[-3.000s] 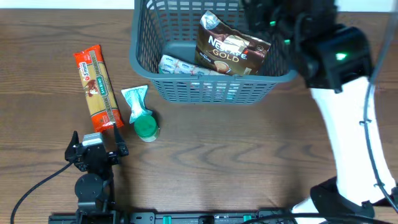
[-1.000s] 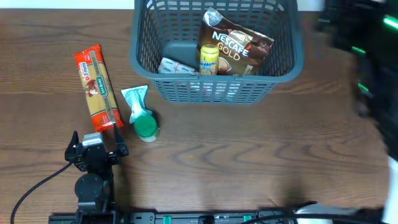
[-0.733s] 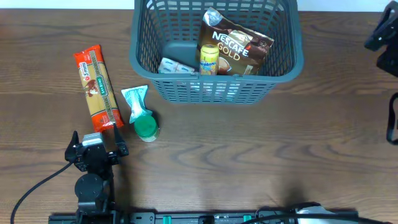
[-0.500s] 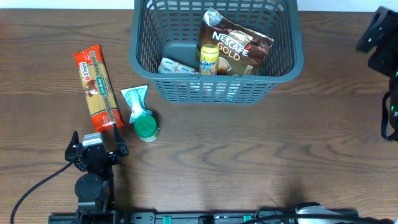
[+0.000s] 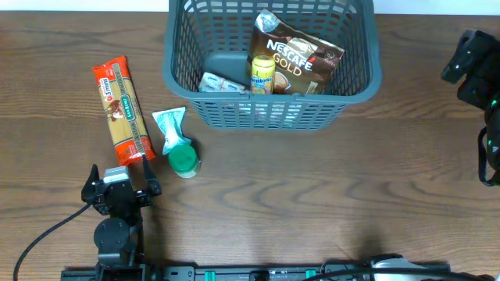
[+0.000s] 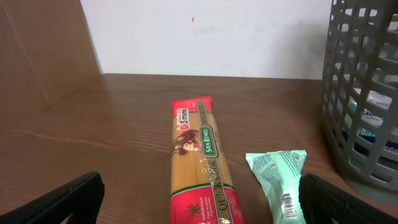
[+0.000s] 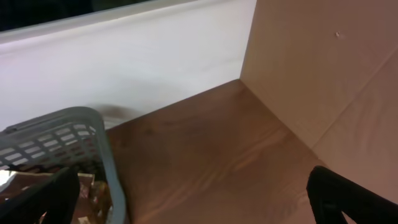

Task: Pack container
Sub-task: 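Withdraw the right gripper to the right side, then raise the left gripper and move it over the green-capped jar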

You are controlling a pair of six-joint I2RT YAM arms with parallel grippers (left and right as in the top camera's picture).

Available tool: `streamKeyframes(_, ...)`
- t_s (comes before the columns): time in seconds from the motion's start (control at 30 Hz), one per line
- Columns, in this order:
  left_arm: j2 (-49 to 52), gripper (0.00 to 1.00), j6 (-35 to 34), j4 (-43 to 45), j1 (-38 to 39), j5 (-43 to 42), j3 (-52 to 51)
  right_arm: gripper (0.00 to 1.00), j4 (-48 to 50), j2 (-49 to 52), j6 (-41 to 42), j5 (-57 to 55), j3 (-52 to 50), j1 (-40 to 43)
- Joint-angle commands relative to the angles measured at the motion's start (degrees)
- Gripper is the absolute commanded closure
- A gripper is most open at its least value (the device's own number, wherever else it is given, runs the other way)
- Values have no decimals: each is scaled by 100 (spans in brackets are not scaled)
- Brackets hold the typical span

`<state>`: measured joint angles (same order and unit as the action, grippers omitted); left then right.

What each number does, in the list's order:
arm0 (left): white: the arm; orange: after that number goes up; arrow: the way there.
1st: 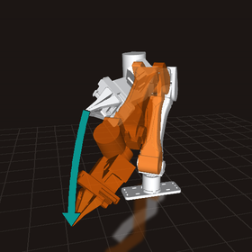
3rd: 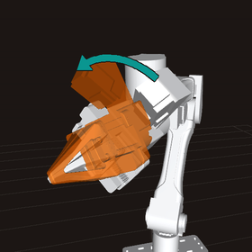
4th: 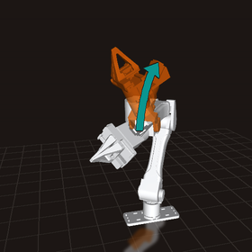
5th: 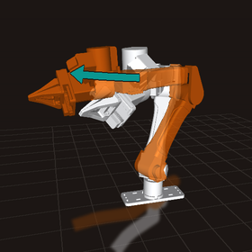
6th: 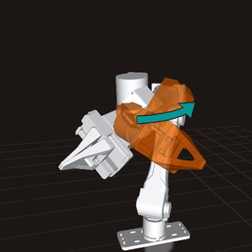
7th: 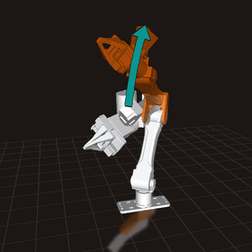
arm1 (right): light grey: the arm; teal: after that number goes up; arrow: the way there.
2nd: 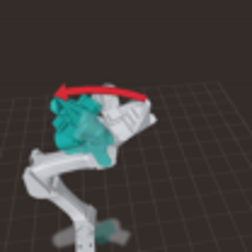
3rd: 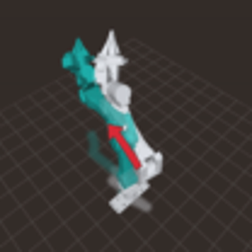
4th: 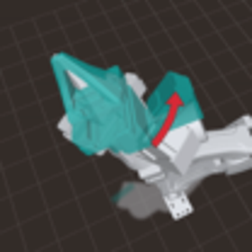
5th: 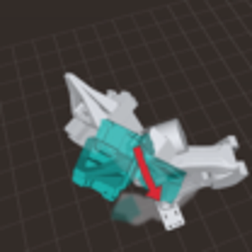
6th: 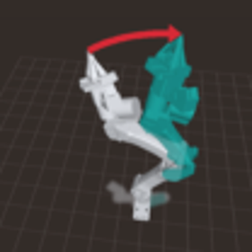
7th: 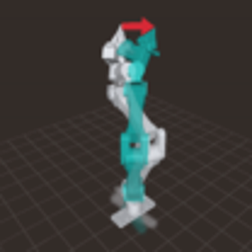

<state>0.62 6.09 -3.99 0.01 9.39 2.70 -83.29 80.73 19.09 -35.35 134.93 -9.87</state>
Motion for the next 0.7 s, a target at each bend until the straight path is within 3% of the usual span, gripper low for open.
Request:
streamKeyframes(0.0,-39,1,52,-81,-33,28,-168,1,-15,-11,81,4,-15,46)
streamKeyframes(0.07,-39,2,-22,-63,-31,-61,-168,1,-15,-11,81,4,-15,46)
streamKeyframes(0.2,-39,2,-601,476,-31,-1029,-138,1,-15,-11,81,4,-15,46)
streamKeyframes(0.33,2,1,-1182,-15,-33,-1025,271,1,-15,-11,81,4,-15,46)
streamKeyframes(0.47,511,2,-1196,-874,-33,-811,1349,1,-15,-11,81,4,-15,46)
streamKeyframes(0.67,2188,1,-1193,-1698,-33,-610,3324,1,-15,-11,81,4,-15,46)
